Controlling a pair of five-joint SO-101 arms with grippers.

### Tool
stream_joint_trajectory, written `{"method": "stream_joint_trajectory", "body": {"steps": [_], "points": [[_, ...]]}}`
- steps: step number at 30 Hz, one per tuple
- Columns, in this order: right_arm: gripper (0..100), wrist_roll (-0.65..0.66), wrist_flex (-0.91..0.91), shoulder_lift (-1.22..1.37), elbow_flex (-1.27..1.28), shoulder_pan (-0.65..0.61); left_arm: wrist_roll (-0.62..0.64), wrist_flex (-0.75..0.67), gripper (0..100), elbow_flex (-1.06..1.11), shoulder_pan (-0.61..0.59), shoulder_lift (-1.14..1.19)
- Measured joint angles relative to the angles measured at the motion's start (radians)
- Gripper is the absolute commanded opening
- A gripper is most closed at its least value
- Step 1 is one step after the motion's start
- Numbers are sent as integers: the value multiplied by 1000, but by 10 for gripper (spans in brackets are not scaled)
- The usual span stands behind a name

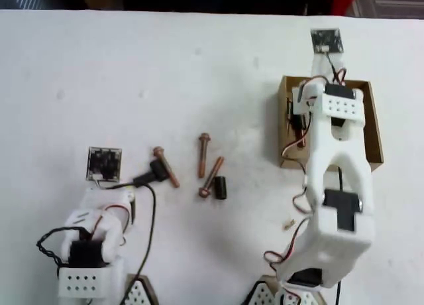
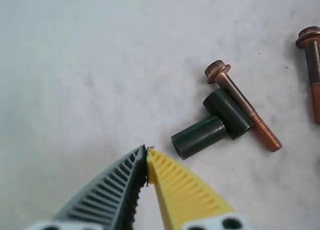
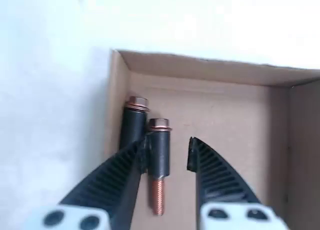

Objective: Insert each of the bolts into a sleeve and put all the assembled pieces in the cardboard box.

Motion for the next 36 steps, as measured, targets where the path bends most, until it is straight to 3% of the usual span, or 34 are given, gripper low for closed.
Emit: {"method": "stream_joint_trajectory", "body": {"steps": [11,19,23,31,36], "points": [[102,-109,362,-468,-2,-282,0,61,24,-9,0,0],[102,-230,560,-603,35,-430,0,130,24,-63,0,-2],[102,-230,537,-605,180,-477,0,152,24,-66,0,0],[102,-230,272,-606,551,-486,0,152,24,-66,0,0],[102,-230,224,-606,652,-512,0,152,24,-66,0,0]]}}
